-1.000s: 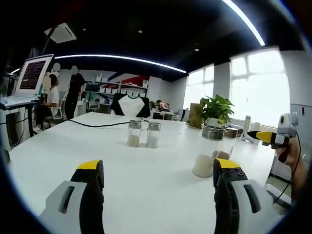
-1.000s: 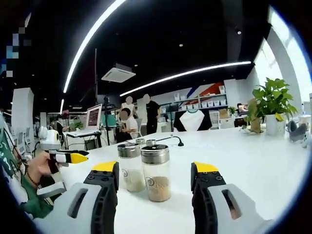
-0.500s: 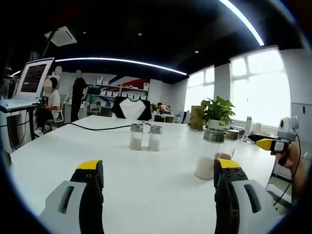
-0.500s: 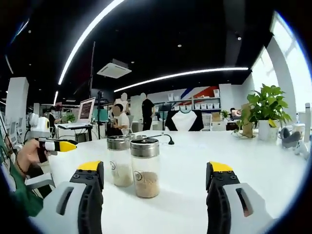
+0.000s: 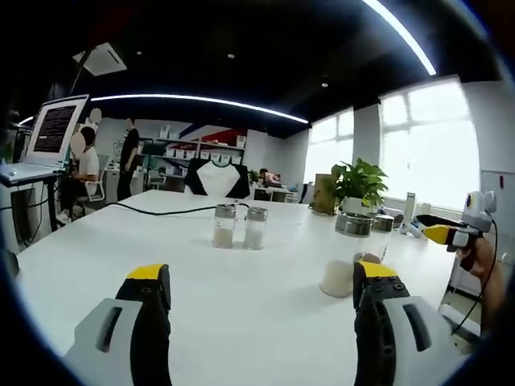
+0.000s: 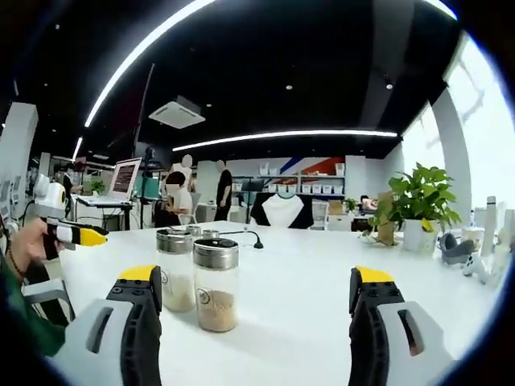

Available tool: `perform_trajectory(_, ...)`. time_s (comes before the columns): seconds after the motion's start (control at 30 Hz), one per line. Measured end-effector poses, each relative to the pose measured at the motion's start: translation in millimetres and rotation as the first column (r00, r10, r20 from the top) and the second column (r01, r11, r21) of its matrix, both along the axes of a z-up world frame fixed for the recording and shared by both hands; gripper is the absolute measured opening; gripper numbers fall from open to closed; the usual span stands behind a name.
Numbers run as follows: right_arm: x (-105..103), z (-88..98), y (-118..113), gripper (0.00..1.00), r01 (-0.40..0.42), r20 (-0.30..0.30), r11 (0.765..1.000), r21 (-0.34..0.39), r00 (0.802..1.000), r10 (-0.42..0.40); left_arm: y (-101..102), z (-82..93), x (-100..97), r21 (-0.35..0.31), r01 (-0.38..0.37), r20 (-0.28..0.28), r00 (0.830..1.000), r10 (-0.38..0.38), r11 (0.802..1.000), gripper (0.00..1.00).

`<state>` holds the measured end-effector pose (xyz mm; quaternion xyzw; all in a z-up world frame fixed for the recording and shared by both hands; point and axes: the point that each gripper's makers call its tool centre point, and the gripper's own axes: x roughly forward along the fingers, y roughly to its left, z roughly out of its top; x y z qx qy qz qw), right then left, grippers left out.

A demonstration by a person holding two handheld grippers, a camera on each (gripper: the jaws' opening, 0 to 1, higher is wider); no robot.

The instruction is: Rotate the seasoning bottle until the label or dispensing opening points toward the visible target arrow and the bottle remains upright within the marked orientation range

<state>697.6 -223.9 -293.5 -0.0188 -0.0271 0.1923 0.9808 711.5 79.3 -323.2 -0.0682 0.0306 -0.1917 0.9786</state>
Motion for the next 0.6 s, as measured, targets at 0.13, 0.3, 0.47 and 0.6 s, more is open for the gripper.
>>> perform_trajectory(0.13,2,-3.9,-8,0.96,0.014,-0.036,0.994,0.106,0.999,-0.010,4,4.0,-0.9,-0.019,-0.006,-0.009,1.000,0.006,1.000,0.98)
perform_trajectory(0.3,3,-7.6,-18,0.99,0.040,-0.040,0.994,0.106,0.999,-0.036,17,12.6,2.7,-0.022,-0.045,0.015,0.999,0.045,0.999,0.98)
perform_trajectory(0.47,3,-6.9,-17,0.99,0.038,-0.045,0.991,0.127,0.998,-0.033,25,18.4,11.0,-0.015,-0.076,0.024,0.997,0.076,0.997,0.97)
perform_trajectory(0.6,3,-9.5,-15,0.99,0.042,-0.048,0.996,0.084,0.998,-0.038,30,32.5,18.9,-0.015,-0.080,0.062,0.995,0.081,0.997,0.96)
